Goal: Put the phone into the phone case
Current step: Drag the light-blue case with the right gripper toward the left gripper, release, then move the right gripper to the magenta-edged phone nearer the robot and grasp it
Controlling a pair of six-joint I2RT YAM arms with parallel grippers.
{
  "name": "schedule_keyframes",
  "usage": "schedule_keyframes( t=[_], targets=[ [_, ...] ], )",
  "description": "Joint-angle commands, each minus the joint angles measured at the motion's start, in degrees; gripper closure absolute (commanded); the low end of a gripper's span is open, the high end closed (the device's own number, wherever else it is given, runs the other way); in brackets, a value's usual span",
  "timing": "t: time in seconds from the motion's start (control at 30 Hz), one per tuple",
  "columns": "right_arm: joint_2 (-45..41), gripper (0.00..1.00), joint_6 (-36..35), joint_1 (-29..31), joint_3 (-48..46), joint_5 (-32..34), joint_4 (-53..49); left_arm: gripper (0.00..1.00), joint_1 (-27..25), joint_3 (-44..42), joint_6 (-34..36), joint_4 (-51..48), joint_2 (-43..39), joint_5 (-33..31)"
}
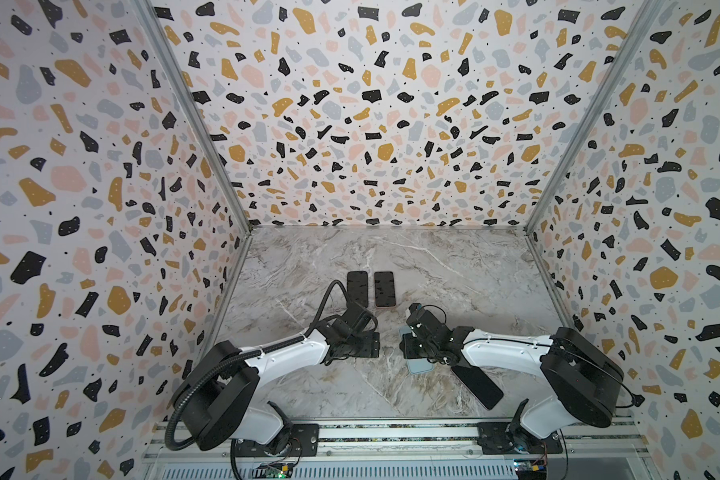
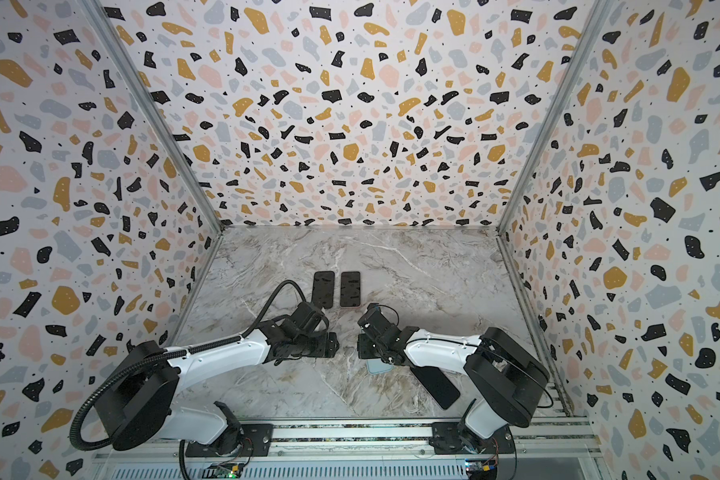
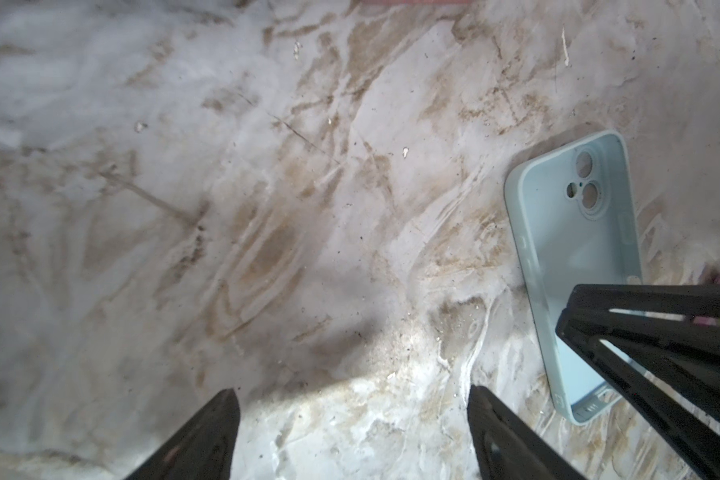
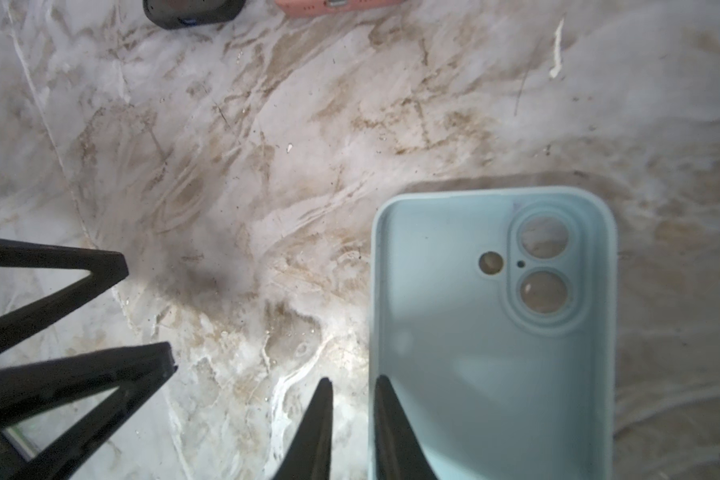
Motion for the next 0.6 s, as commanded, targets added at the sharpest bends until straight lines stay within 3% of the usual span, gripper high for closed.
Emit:
schedule_keyframes(
  t=[0.0,0.3,0.57],
  targets=[
    [-2.95,0.72,-1.18,0.24,0.23,-0.33,-1.14,0.14,0.41,-0.86,-0.89,0.76,-1.58,-0.84],
    [-17.39,0.37,-3.89,0.15,-2.94,3.99,-11.31,0.14,-0.26,-1.66,-3.25,0.24,-4.81,-0.24],
    [-36.80,0.26,-2.14,0.15,-12.21,0.88,-21.90,0.14,-3.28,-2.09,-6.35,0.59,-8.49,-0.96]
  ],
)
